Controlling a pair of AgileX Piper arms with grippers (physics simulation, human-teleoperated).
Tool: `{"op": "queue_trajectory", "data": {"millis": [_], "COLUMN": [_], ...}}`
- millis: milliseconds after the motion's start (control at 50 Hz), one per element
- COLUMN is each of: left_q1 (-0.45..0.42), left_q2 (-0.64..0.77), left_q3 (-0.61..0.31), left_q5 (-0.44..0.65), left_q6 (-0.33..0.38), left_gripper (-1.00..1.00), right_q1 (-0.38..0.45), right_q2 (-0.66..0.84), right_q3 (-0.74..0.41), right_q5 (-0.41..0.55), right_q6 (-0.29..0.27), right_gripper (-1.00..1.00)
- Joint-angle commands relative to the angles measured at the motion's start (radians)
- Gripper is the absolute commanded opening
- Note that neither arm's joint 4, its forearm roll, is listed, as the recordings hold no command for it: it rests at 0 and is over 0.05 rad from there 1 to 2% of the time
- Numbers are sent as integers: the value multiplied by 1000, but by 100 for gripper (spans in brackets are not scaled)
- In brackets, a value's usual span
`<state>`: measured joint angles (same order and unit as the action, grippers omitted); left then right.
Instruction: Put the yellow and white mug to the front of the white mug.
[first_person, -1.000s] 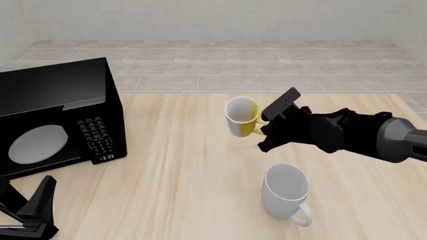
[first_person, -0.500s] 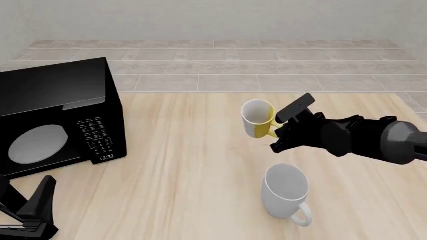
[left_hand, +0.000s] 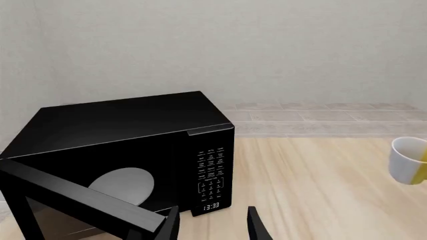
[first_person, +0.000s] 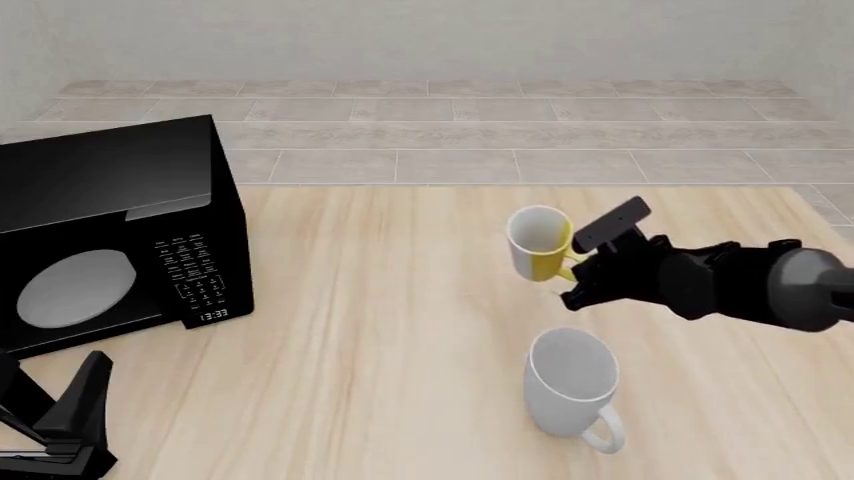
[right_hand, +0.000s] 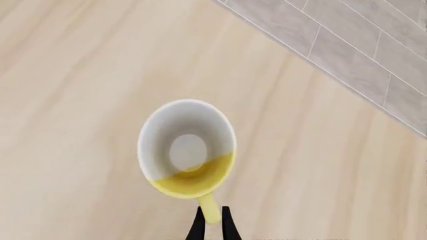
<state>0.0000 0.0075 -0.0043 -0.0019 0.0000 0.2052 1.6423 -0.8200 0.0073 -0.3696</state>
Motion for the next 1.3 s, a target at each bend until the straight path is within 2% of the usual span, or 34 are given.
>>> {"op": "queue_trajectory", "data": {"millis": [20, 400, 1020, 1040, 1300], "left_q1": [0, 0, 0, 0, 0], "left_q2": [0, 0, 0, 0, 0], "left_q3": [0, 0, 0, 0, 0], "left_q5": [0, 0, 0, 0, 0], "left_q6": [0, 0, 0, 0, 0], "left_gripper": [100, 100, 100, 100, 100], "right_q1": [-34, -59, -53, -54, -50], "right_q2": [34, 100, 122, 119, 100], "right_q3": [-2, -10, -3, -4, -10], "right_q5": [-29, -60, -70, -69, -50], "right_q6": [-5, -13, 12, 13, 15], "right_gripper": [-100, -100, -100, 100, 100]}}
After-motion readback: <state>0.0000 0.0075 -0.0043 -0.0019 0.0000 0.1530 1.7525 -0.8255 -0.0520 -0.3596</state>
